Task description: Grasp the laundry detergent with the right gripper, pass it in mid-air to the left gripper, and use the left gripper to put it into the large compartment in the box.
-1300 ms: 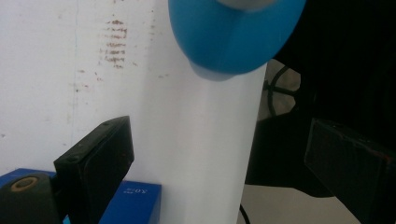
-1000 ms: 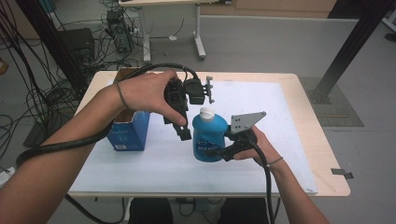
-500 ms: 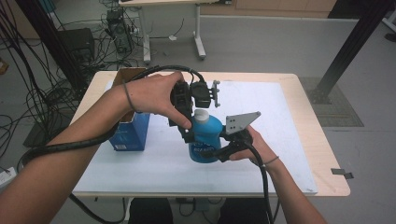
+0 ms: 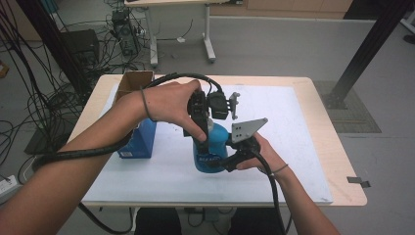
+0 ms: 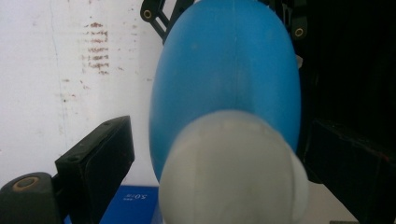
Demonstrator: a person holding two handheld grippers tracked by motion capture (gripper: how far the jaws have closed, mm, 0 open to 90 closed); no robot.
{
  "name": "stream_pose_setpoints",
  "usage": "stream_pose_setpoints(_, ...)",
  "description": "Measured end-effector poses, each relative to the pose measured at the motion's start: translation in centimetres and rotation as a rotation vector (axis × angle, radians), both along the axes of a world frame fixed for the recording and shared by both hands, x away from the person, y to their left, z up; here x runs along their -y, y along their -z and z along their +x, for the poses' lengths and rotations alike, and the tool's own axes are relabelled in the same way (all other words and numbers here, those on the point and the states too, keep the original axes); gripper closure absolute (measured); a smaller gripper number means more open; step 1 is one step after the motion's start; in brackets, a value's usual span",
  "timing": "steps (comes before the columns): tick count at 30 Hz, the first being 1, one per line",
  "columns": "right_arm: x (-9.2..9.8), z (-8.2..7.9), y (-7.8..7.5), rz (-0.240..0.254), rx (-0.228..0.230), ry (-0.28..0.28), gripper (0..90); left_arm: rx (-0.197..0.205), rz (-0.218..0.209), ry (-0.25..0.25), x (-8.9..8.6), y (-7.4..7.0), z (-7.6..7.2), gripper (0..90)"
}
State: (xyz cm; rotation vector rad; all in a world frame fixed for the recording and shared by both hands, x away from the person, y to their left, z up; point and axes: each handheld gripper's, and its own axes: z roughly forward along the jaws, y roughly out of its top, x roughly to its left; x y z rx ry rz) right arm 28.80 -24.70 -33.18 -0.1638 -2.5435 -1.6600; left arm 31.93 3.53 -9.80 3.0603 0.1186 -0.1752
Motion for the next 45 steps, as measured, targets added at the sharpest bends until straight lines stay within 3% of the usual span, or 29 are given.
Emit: stream_pose_setpoints(45,0.24,-0.03,0.43,0.0,-0.012,0.001,41.4,0.009,0.005,-0.006,0.27,-0.29,-0.08,9.2)
